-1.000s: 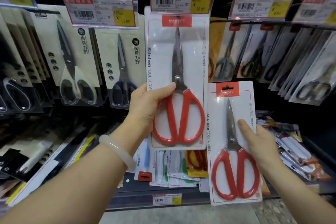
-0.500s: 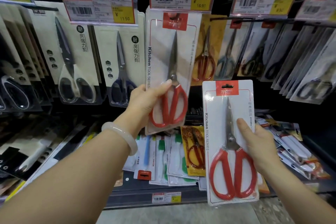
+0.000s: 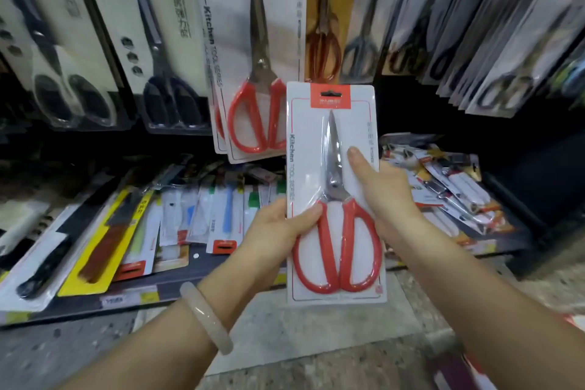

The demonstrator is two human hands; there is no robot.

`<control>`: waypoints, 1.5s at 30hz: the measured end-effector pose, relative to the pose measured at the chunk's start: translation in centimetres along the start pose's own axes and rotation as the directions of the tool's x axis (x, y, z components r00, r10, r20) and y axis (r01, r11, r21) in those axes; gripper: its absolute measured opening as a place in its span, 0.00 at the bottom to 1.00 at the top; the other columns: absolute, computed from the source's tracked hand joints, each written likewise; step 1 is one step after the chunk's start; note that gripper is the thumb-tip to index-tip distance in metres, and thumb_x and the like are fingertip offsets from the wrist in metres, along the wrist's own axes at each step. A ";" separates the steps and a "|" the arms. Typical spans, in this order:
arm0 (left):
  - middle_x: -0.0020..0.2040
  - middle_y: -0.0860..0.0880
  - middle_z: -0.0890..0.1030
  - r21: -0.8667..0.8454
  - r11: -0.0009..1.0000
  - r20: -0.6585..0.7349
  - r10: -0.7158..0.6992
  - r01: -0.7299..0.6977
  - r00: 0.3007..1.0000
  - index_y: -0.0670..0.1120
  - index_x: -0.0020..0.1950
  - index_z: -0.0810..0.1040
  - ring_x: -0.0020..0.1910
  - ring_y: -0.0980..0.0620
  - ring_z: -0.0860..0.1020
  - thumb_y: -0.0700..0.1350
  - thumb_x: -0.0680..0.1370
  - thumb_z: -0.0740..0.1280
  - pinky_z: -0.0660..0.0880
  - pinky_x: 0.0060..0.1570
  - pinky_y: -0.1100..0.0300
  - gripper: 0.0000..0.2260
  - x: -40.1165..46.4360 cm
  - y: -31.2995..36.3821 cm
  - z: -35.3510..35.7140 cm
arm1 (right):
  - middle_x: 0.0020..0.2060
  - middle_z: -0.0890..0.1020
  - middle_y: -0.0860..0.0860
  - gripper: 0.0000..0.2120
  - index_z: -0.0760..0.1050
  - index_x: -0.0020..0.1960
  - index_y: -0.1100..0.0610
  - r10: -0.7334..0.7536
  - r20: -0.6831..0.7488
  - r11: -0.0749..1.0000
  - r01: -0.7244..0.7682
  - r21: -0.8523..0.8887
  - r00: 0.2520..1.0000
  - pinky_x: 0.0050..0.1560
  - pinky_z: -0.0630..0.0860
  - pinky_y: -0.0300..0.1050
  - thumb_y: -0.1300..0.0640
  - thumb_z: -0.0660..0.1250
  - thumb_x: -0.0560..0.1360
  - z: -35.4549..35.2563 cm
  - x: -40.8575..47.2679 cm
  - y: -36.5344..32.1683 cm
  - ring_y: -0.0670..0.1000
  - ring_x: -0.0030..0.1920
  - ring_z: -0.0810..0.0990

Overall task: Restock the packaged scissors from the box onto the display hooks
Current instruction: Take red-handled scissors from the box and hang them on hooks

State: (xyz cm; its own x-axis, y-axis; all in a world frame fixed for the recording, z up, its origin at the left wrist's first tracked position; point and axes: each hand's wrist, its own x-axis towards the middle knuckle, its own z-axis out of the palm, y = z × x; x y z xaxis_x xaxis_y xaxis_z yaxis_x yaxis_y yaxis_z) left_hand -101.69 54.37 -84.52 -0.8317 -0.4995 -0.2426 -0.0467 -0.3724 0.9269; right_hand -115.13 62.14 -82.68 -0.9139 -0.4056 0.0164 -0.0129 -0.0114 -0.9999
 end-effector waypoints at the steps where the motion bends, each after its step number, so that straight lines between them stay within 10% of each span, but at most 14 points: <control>1: 0.49 0.43 0.85 -0.014 1.000 -0.028 0.003 -0.003 1.000 0.44 0.55 0.80 0.45 0.47 0.84 0.41 0.75 0.67 0.81 0.44 0.56 0.09 0.2 0.0 0.3 | 0.41 0.83 0.50 0.09 0.77 0.39 0.51 0.043 0.011 0.999 -0.043 0.000 0.999 0.51 0.78 0.46 0.47 0.68 0.73 -0.3 0.2 -0.1 0.52 0.44 0.83; 9: 0.34 0.51 0.85 -0.133 0.987 -0.062 0.080 -0.087 0.995 0.44 0.45 0.80 0.33 0.54 0.83 0.39 0.76 0.67 0.80 0.32 0.62 0.03 2.2 2.1 4.5 | 0.45 0.84 0.58 0.25 0.74 0.60 0.64 0.220 0.373 0.919 -0.320 0.230 0.901 0.41 0.81 0.46 0.53 0.70 0.67 -5.1 0.7 -1.1 0.54 0.43 0.85; 20: 0.42 0.46 0.84 -0.133 0.989 -0.110 0.042 -0.057 0.993 0.41 0.52 0.79 0.33 0.54 0.83 0.41 0.76 0.68 0.79 0.31 0.62 0.07 3.1 3.8 5.4 | 0.45 0.85 0.56 0.12 0.77 0.55 0.61 0.121 0.344 0.955 -0.204 0.214 0.931 0.42 0.82 0.45 0.60 0.67 0.72 -6.0 0.1 -0.9 0.53 0.43 0.85; 25: 0.32 0.50 0.84 -0.187 0.967 -0.128 0.153 -0.175 0.980 0.43 0.47 0.79 0.29 0.55 0.82 0.38 0.74 0.69 0.77 0.28 0.63 0.03 2.9 5.2 5.8 | 0.47 0.85 0.54 0.19 0.74 0.59 0.60 0.185 0.598 0.912 -0.363 0.192 0.780 0.42 0.81 0.44 0.58 0.65 0.68 -7.9 -1.7 -0.4 0.52 0.46 0.84; 35: 0.44 0.44 0.82 -0.258 0.958 -0.148 0.087 -0.123 0.985 0.37 0.61 0.76 0.30 0.53 0.82 0.37 0.75 0.68 0.79 0.29 0.61 0.15 4.5 4.5 5.9 | 0.43 0.85 0.57 0.16 0.78 0.50 0.61 0.289 0.483 0.823 -0.472 0.315 0.826 0.34 0.81 0.39 0.65 0.70 0.62 -8.3 -3.1 3.1 0.51 0.39 0.85; 45: 0.33 0.48 0.83 -0.218 0.970 -0.164 0.069 -0.104 0.984 0.38 0.55 0.79 0.31 0.53 0.82 0.39 0.74 0.69 0.81 0.36 0.59 0.10 5.4 5.5 6.6 | 0.39 0.85 0.51 0.15 0.80 0.44 0.53 0.120 0.386 0.931 -0.239 0.277 0.915 0.28 0.74 0.36 0.53 0.75 0.58 -8.3 -3.6 2.4 0.46 0.35 0.82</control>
State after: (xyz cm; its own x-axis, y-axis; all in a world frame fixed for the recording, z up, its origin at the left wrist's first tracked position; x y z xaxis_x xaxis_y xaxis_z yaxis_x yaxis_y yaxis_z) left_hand -110.05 54.80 -78.81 -0.7311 -0.6452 -0.2217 0.1620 -0.4799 0.8622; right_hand -115.26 71.20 -85.17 -0.6807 -0.7254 -0.1025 0.3185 -0.1670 -0.9331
